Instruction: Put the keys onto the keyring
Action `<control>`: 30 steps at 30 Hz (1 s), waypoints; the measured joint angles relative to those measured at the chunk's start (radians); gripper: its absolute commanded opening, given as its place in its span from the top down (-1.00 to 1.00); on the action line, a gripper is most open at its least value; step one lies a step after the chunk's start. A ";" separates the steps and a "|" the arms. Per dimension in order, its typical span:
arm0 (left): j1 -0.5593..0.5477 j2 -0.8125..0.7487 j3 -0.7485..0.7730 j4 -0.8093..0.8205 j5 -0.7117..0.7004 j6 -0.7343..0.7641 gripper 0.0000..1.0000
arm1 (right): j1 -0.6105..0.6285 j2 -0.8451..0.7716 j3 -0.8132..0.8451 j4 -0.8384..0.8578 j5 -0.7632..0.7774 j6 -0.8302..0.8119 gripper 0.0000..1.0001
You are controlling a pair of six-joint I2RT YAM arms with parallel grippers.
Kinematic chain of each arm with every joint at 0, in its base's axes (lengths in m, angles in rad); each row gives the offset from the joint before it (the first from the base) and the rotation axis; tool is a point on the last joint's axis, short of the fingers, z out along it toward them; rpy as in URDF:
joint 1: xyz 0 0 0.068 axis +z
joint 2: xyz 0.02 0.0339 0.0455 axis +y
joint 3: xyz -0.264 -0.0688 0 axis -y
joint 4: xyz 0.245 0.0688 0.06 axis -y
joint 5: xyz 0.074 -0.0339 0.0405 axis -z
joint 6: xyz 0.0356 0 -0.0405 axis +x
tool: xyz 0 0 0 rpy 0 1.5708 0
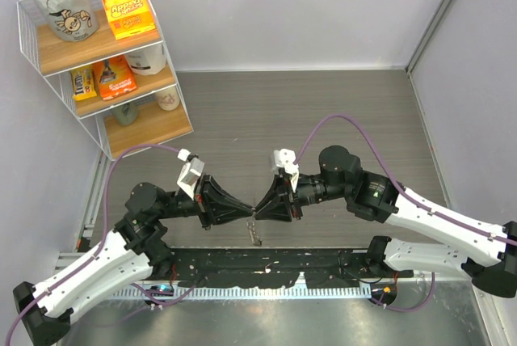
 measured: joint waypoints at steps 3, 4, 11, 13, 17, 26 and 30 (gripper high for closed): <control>0.000 0.000 0.000 0.000 0.000 0.000 1.00 | 0.003 0.003 0.001 0.002 0.000 0.001 0.64; 0.000 0.000 0.000 0.000 0.000 0.000 1.00 | 0.004 0.006 0.002 0.003 -0.001 0.001 0.70; 0.000 0.000 0.000 0.004 0.005 -0.001 1.00 | 0.014 0.017 0.006 0.006 -0.003 0.002 0.90; 0.000 0.000 0.000 0.004 0.007 -0.001 0.81 | 0.018 0.017 0.006 0.005 -0.003 -0.003 0.90; 0.000 -0.004 0.000 0.000 0.002 -0.001 0.03 | 0.021 0.004 0.006 -0.002 0.005 -0.014 0.89; 0.000 -0.045 0.002 -0.002 -0.038 0.002 -0.29 | 0.024 -0.155 -0.050 -0.019 0.032 -0.023 0.90; 0.000 0.004 0.002 0.019 -0.048 0.000 -0.31 | 0.024 -0.216 -0.093 -0.030 0.047 -0.011 0.90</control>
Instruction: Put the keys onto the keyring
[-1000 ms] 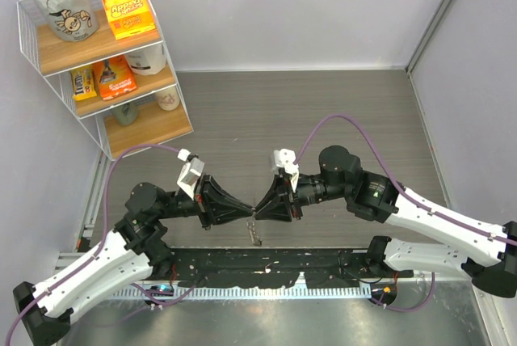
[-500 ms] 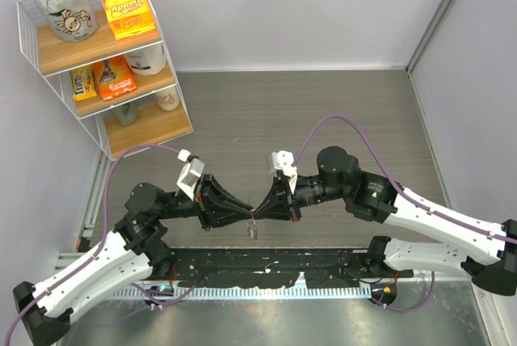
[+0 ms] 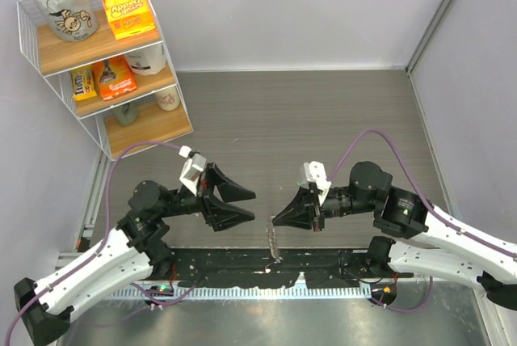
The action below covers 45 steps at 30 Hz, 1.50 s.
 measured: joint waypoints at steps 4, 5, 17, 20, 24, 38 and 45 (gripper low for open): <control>0.000 0.104 0.013 0.011 -0.018 -0.001 -0.32 | 0.001 -0.055 -0.034 -0.034 0.052 0.021 0.89; 0.000 0.133 0.019 0.014 -0.026 0.000 -0.31 | 0.001 -0.073 -0.041 -0.047 0.078 0.034 0.90; 0.000 0.620 0.191 0.018 -0.090 0.034 -0.25 | 0.001 -0.294 -0.089 -0.179 0.347 0.169 0.89; 0.000 0.766 0.264 0.036 -0.050 0.058 -0.29 | 0.001 -0.312 -0.090 -0.200 0.362 0.190 0.89; 0.000 0.957 0.396 0.021 0.013 0.116 -0.36 | 0.001 -0.314 -0.090 -0.232 0.364 0.203 0.89; 0.000 1.387 0.845 -0.378 0.140 0.480 -0.45 | 0.001 -0.335 -0.090 -0.287 0.334 0.202 0.89; 0.000 1.474 1.030 -0.659 0.090 0.695 -0.53 | 0.001 -0.339 -0.090 -0.285 0.297 0.191 0.89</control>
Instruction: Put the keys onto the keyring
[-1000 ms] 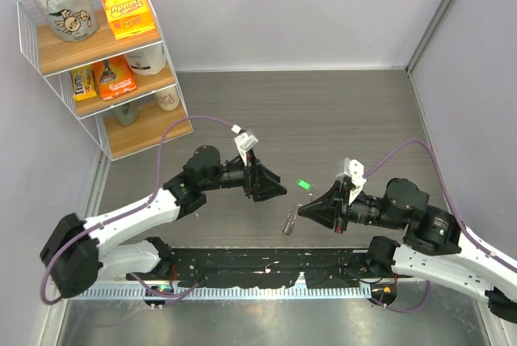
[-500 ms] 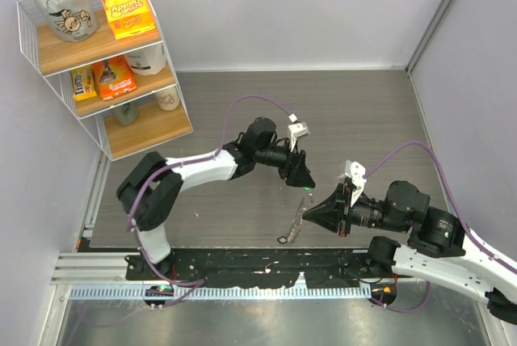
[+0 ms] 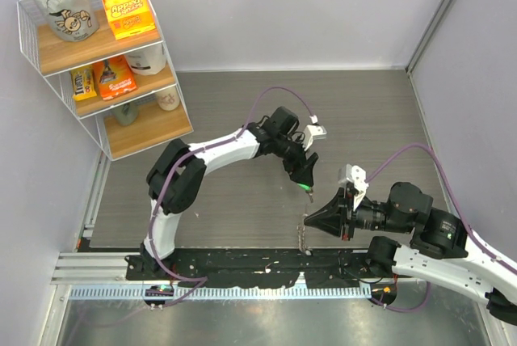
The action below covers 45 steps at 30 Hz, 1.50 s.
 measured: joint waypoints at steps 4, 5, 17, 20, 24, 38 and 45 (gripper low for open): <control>0.000 0.067 0.118 -0.142 0.018 0.106 -0.57 | 0.000 0.000 0.000 0.001 -0.024 -0.005 0.90; 0.000 0.089 0.151 -0.169 0.025 0.126 -0.58 | 0.000 0.000 0.000 0.002 -0.030 -0.008 0.90; -0.001 0.226 0.286 -0.328 0.094 0.230 -0.55 | 0.000 -0.011 -0.011 0.009 -0.064 -0.024 0.89; -0.003 0.249 0.306 -0.338 0.096 0.233 -0.55 | 0.000 -0.021 -0.015 0.009 -0.069 -0.026 0.90; -0.005 0.258 0.310 -0.340 0.097 0.232 -0.55 | 0.000 -0.026 -0.018 0.014 -0.077 -0.026 0.89; -0.010 0.322 0.377 -0.338 0.113 0.223 -0.47 | 0.000 -0.026 -0.038 0.026 -0.082 -0.026 0.89; -0.016 0.343 0.389 -0.335 0.116 0.216 -0.22 | 0.000 -0.026 -0.038 0.027 -0.083 -0.026 0.89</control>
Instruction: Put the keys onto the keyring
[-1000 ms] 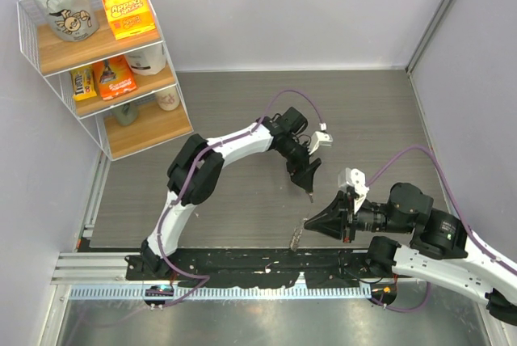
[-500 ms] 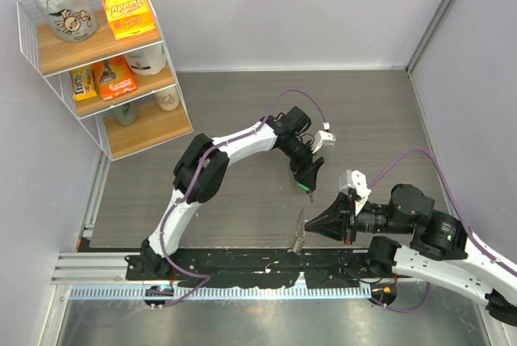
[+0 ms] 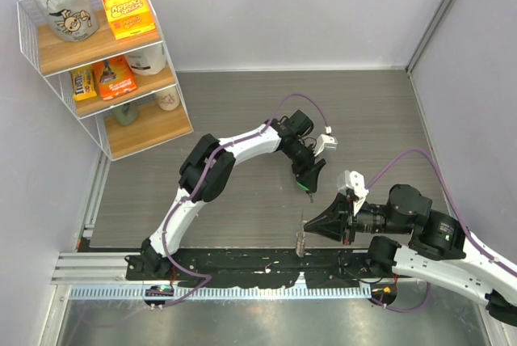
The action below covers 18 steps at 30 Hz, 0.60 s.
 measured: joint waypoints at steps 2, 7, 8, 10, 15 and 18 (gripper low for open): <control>0.000 0.001 0.000 0.000 0.000 -0.001 -0.12 | 0.000 0.000 0.000 0.000 0.000 0.000 0.89; -0.001 0.002 0.000 -0.001 0.000 -0.001 -0.01 | 0.000 0.000 0.000 0.000 0.000 0.000 0.89; -0.001 0.002 0.000 -0.001 0.000 -0.001 0.00 | 0.000 0.000 0.000 0.000 0.000 0.000 0.90; -0.002 0.002 0.000 -0.001 0.001 -0.001 0.04 | 0.000 0.000 0.000 0.000 0.000 0.000 0.90; -0.005 0.003 0.000 -0.001 0.001 -0.001 0.07 | 0.000 0.000 0.000 0.000 0.000 0.000 0.89; -0.007 0.004 0.000 0.000 0.001 -0.001 0.08 | 0.000 0.000 0.000 0.000 0.000 0.000 0.89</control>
